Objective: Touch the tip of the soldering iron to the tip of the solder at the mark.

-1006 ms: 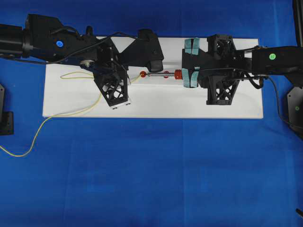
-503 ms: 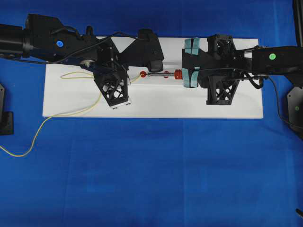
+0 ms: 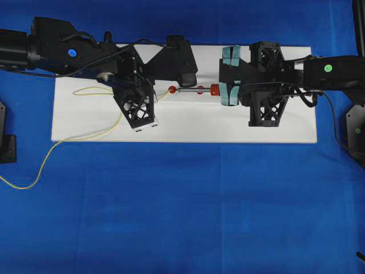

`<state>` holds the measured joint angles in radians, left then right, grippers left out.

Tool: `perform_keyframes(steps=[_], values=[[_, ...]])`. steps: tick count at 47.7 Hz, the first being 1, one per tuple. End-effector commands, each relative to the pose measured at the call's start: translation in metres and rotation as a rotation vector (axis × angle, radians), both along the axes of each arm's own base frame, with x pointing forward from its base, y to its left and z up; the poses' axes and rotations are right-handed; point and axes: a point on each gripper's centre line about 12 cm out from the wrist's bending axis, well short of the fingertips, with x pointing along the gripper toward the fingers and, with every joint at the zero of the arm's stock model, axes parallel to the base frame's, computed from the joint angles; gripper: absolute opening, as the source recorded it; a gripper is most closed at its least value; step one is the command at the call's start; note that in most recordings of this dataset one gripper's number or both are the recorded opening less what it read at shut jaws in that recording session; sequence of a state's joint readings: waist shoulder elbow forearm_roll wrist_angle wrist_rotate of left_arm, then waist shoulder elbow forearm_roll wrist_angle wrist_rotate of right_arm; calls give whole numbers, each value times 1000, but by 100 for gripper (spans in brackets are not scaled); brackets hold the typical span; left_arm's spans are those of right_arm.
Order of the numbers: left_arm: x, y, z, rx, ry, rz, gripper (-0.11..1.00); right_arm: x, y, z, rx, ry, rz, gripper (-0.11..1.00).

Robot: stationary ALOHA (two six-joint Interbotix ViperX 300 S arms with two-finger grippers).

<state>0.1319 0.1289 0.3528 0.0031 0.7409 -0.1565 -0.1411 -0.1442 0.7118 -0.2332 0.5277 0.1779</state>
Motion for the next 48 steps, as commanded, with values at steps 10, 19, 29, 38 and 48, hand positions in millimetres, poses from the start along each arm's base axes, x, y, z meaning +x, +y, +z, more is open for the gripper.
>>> perform_keyframes(steps=[10, 19, 29, 38, 48], values=[[4, 0, 20, 10, -61, -4, 1, 4, -2, 8, -5, -29, -1, 7], [-9, -2, 37, 18, -97, -12, 1, 4, -2, 8, -5, -29, -1, 7], [-38, -5, 50, 19, -135, -1, 1, 4, -2, 8, -5, -29, -1, 7], [-55, -7, 52, 22, -195, 10, 1, 4, -2, 7, -6, -27, 1, 7], [-59, -8, 51, 18, -238, 30, 1, 5, -1, 8, -6, -34, 3, 7]])
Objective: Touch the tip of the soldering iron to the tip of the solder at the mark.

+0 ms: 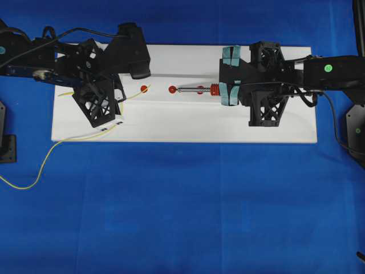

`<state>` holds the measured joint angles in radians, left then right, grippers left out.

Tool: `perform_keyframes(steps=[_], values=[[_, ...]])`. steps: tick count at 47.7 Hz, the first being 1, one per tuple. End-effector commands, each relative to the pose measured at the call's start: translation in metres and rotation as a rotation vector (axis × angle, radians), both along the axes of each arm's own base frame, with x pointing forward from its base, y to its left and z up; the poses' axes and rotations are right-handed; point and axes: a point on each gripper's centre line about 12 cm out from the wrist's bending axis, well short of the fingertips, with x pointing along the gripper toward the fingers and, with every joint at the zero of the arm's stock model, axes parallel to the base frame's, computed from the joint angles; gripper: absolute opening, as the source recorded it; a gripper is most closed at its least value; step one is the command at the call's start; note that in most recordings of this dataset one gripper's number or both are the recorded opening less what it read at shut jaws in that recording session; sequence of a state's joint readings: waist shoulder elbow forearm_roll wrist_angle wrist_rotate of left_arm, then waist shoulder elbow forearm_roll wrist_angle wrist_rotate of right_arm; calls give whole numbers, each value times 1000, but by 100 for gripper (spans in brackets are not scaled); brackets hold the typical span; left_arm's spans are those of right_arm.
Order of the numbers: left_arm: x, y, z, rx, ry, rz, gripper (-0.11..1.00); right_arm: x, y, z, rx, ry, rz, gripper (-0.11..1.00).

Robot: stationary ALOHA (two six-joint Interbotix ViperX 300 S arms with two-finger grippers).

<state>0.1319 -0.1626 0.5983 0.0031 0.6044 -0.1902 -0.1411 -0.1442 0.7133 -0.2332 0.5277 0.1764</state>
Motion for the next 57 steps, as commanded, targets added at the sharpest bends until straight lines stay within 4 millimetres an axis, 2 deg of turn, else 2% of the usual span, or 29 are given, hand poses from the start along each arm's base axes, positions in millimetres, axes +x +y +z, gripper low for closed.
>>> perform_keyframes(steps=[1, 8, 14, 27, 38, 50, 57], values=[[2, 0, 13, 9, -56, 0, 1, 5, -2, 9, -7, -37, 2, 7], [4, 1, 14, 11, -59, -3, 1, 6, -2, 12, -9, -52, 5, 7], [3, 1, 14, 10, -59, -2, 1, 2, -1, 24, -14, -82, 4, 7], [2, 0, 13, 9, -56, -1, 1, -23, 0, 47, -44, -146, 4, 7], [2, 0, 13, 9, -56, -2, 1, -46, 0, 49, -45, -165, -12, 7], [6, 0, 14, 6, -60, 3, 1, -44, 0, 48, -44, -161, -13, 7], [23, -1, 17, 8, -70, -8, 1, -44, 0, 48, -45, -157, -12, 7]])
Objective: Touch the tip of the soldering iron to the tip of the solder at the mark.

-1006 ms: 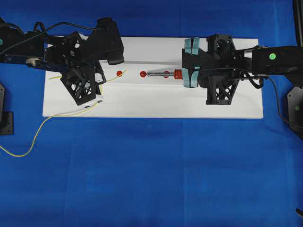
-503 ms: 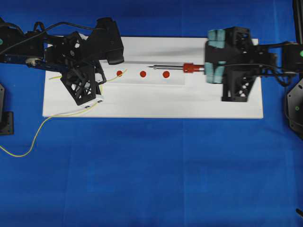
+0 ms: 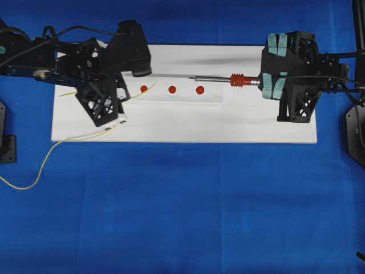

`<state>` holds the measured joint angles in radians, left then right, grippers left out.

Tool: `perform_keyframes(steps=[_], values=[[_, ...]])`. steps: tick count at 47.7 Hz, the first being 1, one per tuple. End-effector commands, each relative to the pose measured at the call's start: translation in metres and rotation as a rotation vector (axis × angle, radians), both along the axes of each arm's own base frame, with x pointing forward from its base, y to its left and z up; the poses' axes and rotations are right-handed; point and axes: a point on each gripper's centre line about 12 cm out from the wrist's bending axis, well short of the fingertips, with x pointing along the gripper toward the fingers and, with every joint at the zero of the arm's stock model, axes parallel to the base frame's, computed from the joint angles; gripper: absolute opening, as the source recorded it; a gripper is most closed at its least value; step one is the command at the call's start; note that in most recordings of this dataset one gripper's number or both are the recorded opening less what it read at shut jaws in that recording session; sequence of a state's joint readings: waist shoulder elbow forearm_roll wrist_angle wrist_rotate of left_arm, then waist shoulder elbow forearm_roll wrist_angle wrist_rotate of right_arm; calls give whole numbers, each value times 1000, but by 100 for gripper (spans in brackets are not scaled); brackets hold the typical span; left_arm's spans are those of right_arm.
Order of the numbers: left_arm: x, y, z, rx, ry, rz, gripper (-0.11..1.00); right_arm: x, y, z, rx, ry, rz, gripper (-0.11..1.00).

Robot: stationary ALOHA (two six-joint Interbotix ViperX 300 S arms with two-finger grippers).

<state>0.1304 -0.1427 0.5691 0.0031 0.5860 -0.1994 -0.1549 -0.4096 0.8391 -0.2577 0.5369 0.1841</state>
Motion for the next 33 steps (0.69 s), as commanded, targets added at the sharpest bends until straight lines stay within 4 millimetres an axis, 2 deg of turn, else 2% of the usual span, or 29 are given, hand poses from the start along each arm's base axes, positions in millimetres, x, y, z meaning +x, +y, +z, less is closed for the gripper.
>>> perform_keyframes(steps=[1, 18, 33], values=[[17, -2, 14, 11, -43, -16, 1, 4, -2, 9, -8, -30, -1, 7], [77, 1, -2, 8, 10, -35, 1, 0, -7, 5, -3, -3, -28, 7], [103, 5, -21, 5, 58, -37, 1, -3, -7, 0, -2, 9, -30, 7]])
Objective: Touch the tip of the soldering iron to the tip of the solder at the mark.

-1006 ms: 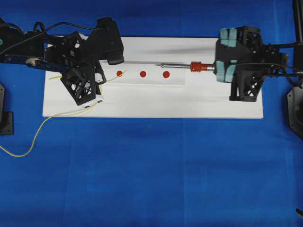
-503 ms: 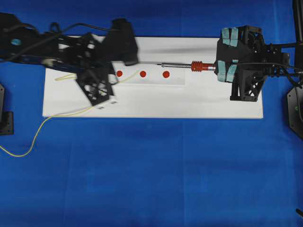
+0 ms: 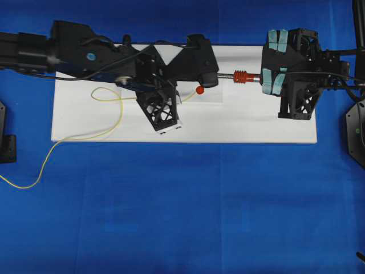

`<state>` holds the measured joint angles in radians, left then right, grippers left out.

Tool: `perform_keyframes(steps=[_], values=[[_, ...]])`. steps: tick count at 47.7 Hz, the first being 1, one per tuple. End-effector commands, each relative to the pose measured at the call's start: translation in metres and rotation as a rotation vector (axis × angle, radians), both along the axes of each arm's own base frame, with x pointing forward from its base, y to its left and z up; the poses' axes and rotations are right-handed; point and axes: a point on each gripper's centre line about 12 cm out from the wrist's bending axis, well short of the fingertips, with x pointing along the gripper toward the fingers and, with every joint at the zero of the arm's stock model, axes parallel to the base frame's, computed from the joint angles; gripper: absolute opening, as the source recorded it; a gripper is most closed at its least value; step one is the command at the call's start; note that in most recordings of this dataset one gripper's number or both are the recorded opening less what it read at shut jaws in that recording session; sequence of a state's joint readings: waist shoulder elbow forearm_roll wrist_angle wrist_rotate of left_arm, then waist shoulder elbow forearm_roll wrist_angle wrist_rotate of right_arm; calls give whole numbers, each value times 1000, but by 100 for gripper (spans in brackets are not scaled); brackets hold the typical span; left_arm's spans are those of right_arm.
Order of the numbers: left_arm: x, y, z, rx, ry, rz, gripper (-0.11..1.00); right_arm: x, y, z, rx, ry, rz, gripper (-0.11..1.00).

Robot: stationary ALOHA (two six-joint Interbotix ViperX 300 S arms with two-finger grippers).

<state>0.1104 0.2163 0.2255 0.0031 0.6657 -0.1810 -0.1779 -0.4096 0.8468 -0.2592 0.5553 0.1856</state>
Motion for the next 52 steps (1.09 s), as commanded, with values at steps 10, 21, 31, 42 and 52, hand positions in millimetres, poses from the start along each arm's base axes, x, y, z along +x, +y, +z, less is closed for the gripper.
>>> perform_keyframes(steps=[10, 21, 31, 42, 52], values=[[15, 2, 9, 6, -16, -4, 1, 0, -1, 1, -2, -9, -3, 7], [13, 2, 7, 1, 3, 0, 1, -1, -1, 0, -1, -3, -4, 7], [13, 2, 8, 3, 3, -1, 1, -4, 0, -4, 11, 5, -9, 7], [13, 2, 8, 1, 3, 0, 1, -5, 5, -15, 37, 37, -7, 7], [13, 4, 8, 3, 3, 4, 1, -2, 7, -25, 45, 62, 1, 7]])
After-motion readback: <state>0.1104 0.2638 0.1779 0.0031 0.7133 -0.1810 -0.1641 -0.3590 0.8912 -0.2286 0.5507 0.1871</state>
